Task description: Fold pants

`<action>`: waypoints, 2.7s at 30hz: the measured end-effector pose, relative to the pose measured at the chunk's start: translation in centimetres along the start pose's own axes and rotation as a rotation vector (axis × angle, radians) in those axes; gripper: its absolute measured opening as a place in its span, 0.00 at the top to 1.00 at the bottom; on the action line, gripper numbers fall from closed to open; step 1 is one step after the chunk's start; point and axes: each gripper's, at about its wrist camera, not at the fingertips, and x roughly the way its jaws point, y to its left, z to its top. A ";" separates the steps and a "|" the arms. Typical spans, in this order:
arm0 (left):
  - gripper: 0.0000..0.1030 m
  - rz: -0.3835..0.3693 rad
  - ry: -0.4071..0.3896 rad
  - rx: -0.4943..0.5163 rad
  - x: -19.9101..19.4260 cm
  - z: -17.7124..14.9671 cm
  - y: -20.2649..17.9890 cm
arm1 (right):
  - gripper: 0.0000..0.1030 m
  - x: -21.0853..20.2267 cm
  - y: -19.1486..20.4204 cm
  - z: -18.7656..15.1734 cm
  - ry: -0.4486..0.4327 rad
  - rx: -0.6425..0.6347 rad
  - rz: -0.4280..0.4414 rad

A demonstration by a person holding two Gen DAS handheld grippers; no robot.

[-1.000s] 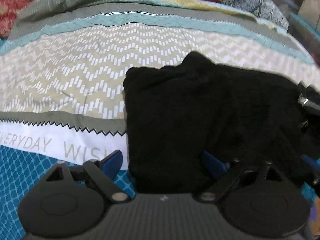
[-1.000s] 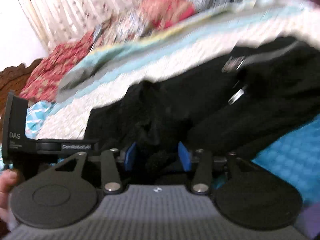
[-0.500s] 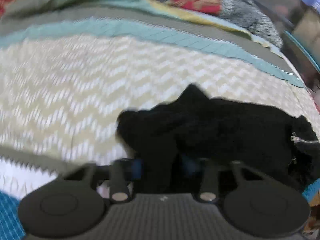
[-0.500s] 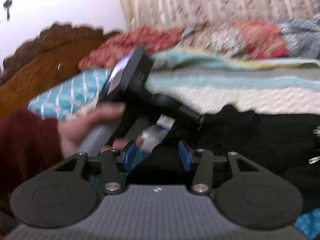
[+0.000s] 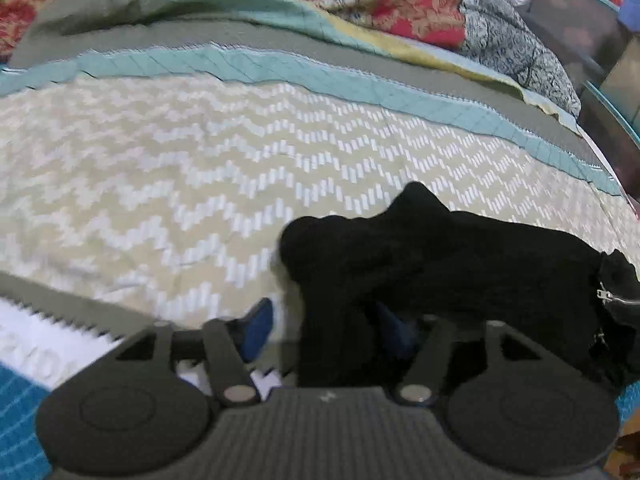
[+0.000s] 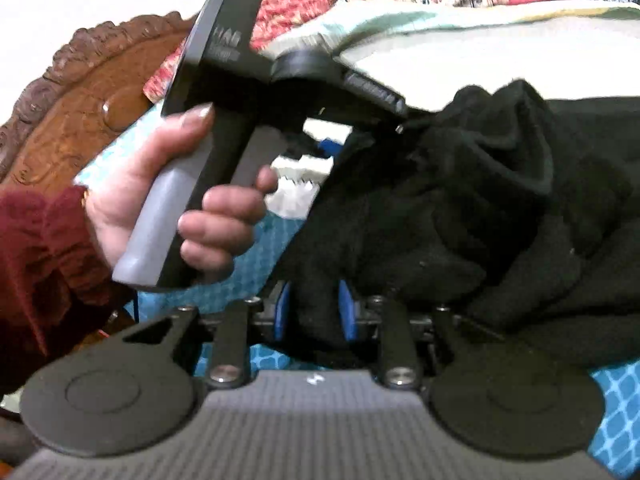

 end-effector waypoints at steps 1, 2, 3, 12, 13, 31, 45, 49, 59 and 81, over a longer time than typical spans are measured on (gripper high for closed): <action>0.39 0.004 -0.020 0.000 -0.8 -0.3 0.1 | 0.71 -0.7 0.0 0.1 -0.026 -0.002 0.003; 0.39 -0.003 -0.037 -0.010 -1.8 -0.6 0.5 | 0.70 -1.7 -0.1 0.4 -0.060 -0.004 -0.003; 0.40 -0.014 -0.051 -0.028 -2.6 -0.8 0.8 | 0.70 -2.5 -0.3 0.7 -0.092 -0.007 -0.020; 0.47 -0.217 -0.044 0.029 -5.8 -4.2 -2.2 | 0.71 -4.1 -6.0 2.3 -0.130 0.139 -0.219; 0.48 -0.213 -0.026 0.063 -5.4 -4.9 -2.8 | 0.72 -3.4 -6.6 2.0 -0.088 0.152 -0.245; 0.42 0.069 0.047 0.172 -4.9 -6.5 -7.0 | 0.54 -10.0 -7.3 -0.8 -0.259 0.296 -0.210; 0.35 0.114 0.042 0.188 -6.2 -6.1 -9.4 | 0.54 -13.9 -10.8 -2.1 -0.362 0.433 -0.315; 0.31 0.127 0.051 0.192 -5.8 -6.0 -9.6 | 0.54 -14.5 -12.0 -2.4 -0.381 0.474 -0.337; 0.31 0.165 0.078 0.200 -4.4 -5.8 -9.8 | 0.47 -18.8 -15.9 -3.4 -0.530 0.618 -0.454; 0.26 0.153 0.090 0.189 -3.2 -5.4 -10.1 | 0.42 -20.7 -19.2 -5.5 -0.569 0.801 -0.477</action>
